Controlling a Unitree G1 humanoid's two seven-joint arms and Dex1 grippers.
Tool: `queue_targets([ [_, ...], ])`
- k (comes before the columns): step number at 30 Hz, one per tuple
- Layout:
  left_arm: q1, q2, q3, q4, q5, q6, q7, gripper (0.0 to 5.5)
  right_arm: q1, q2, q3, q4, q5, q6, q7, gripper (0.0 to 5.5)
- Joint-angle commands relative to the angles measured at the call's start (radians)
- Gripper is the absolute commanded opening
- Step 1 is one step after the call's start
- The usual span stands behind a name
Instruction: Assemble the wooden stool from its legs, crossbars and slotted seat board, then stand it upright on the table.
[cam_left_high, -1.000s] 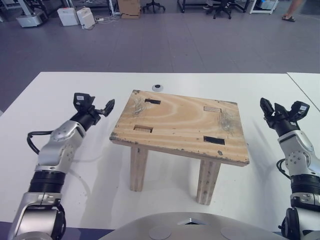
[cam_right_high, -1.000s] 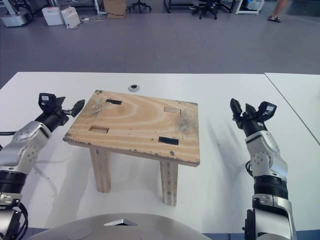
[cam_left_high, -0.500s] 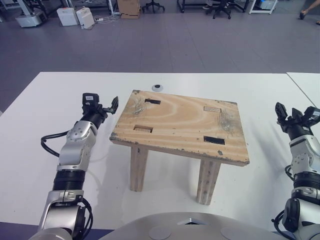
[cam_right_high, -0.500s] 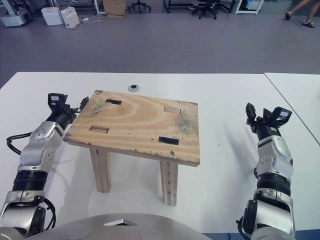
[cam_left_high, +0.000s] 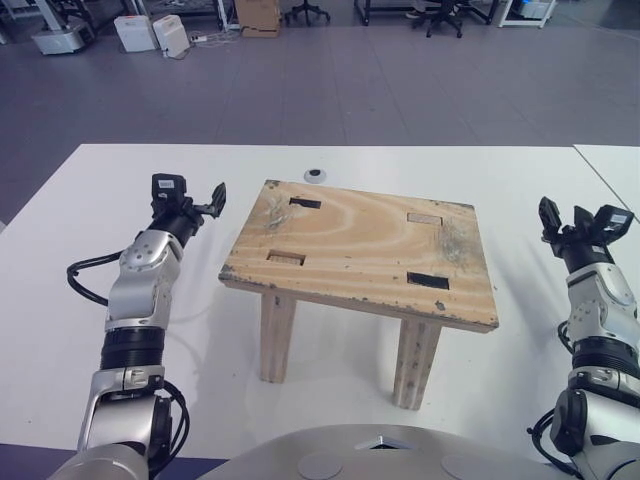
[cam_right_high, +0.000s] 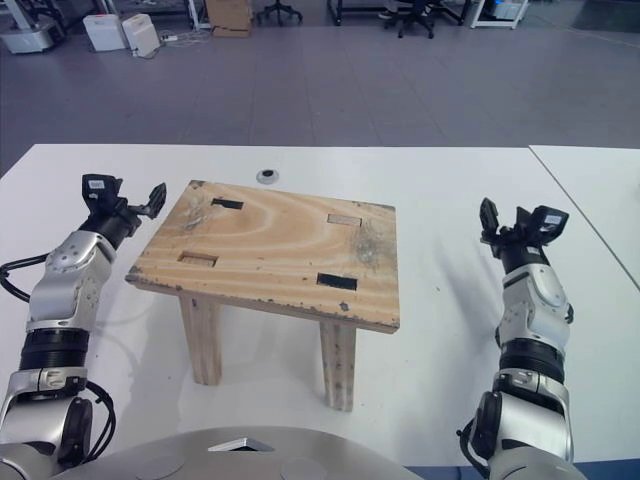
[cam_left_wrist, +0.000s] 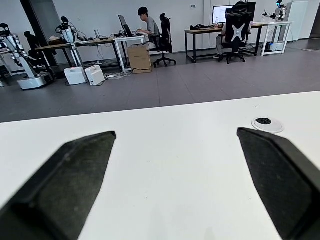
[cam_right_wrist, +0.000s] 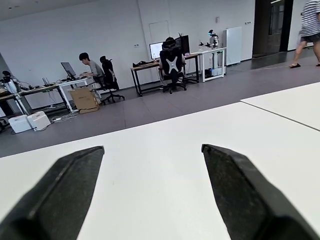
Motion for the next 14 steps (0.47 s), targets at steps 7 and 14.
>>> queue_targets([
  [7,-0.021,0.066,0.043,-0.041,0.018,0.105,-0.047,4.48,0.147,0.075,0.009,-0.297,0.002,0.097,-0.054,3.64],
  [14,-0.102,0.07,0.055,0.03,0.033,0.083,-0.065,4.48,0.089,0.126,0.07,-0.313,-0.033,0.07,-0.05,3.64],
])
